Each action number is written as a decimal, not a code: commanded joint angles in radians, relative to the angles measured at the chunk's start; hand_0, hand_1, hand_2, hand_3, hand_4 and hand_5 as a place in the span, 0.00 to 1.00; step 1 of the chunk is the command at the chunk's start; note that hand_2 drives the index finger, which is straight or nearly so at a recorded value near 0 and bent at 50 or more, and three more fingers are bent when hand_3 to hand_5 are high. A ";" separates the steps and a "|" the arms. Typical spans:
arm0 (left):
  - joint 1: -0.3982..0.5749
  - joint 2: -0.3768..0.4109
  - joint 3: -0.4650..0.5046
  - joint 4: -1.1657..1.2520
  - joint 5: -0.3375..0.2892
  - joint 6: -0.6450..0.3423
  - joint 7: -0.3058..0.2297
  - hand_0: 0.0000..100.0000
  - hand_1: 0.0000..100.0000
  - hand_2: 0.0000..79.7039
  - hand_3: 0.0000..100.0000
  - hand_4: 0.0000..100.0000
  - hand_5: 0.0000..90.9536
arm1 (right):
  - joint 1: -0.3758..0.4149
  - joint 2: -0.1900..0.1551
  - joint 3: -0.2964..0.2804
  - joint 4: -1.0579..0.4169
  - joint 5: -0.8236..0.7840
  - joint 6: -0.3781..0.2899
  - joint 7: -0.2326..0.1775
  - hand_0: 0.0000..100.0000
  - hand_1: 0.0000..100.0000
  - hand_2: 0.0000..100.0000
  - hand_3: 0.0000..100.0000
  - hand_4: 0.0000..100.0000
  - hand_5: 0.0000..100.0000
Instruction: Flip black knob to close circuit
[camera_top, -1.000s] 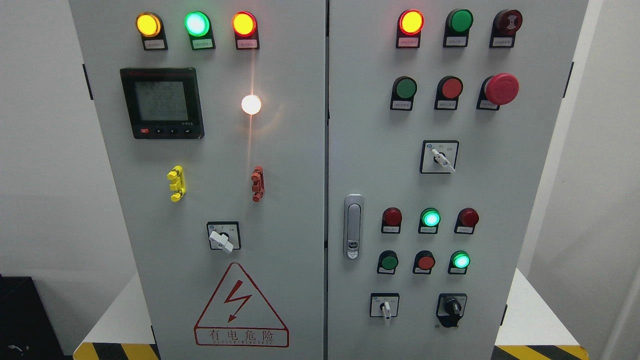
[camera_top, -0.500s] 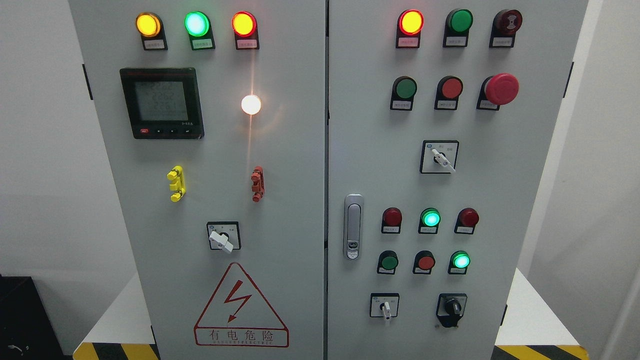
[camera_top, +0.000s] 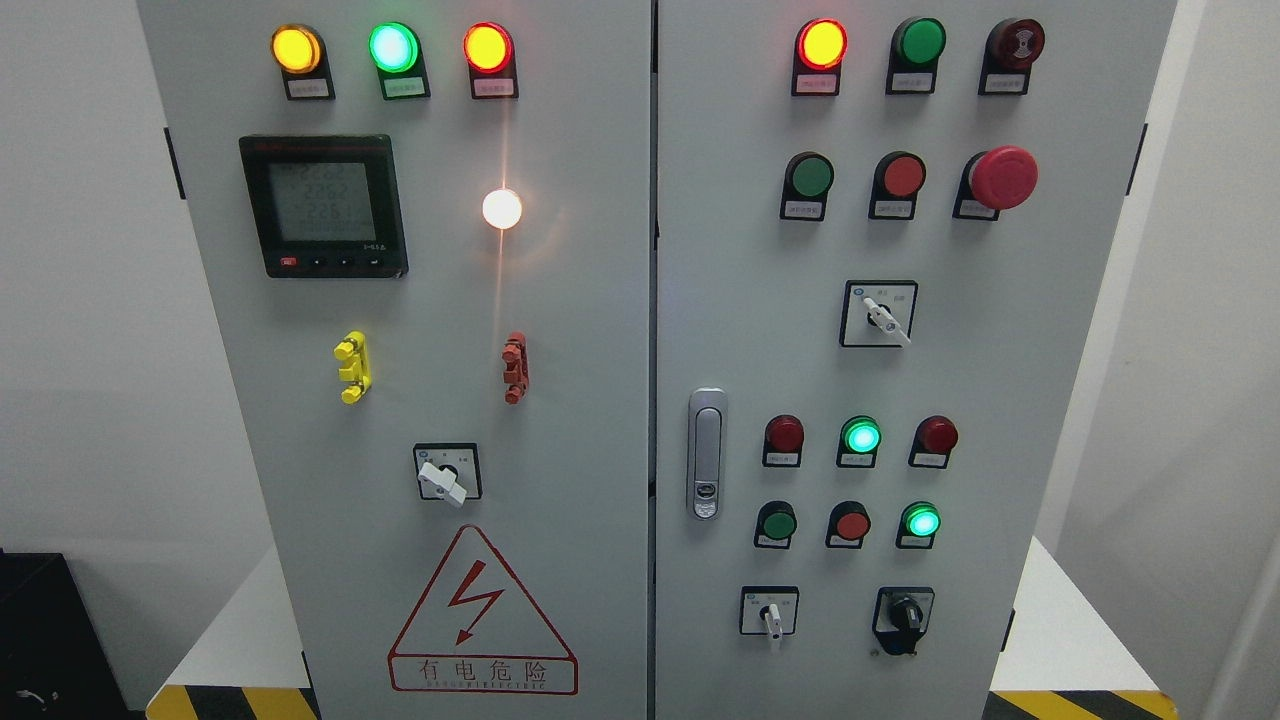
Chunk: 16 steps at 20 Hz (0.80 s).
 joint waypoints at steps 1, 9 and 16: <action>0.000 0.000 0.000 0.000 0.000 0.000 0.001 0.12 0.56 0.00 0.00 0.00 0.00 | -0.069 0.015 0.004 -0.234 0.046 0.045 0.037 0.00 0.08 0.86 0.99 0.85 0.80; 0.000 0.000 0.000 0.000 0.000 0.000 0.001 0.12 0.56 0.00 0.00 0.00 0.00 | -0.180 0.019 0.060 -0.245 0.126 0.114 0.100 0.00 0.07 0.86 1.00 0.86 0.80; 0.000 0.000 0.000 0.000 0.000 0.000 0.001 0.12 0.56 0.00 0.00 0.00 0.00 | -0.275 0.022 0.083 -0.207 0.181 0.140 0.129 0.00 0.07 0.86 1.00 0.86 0.81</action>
